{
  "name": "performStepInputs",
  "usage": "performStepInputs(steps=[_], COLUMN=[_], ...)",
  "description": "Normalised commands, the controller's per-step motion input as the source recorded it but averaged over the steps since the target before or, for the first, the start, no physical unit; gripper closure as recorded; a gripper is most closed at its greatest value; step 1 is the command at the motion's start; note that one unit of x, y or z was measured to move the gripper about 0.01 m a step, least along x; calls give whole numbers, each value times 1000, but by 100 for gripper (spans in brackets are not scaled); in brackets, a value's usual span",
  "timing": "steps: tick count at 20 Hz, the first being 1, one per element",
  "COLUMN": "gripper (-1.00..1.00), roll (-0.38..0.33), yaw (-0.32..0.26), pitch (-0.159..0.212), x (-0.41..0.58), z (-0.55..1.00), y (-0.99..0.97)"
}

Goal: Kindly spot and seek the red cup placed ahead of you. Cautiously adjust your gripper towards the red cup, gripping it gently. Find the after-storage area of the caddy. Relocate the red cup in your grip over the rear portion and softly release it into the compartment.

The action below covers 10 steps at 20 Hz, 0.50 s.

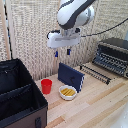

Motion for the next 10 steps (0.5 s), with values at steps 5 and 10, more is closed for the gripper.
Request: performStepInputs(steps=[5, 10], gripper=[-100, -100], roll=[-47, -44], yaw=[41, 42], pitch=[141, 99], x=[113, 155], z=[-290, -267], y=[283, 241])
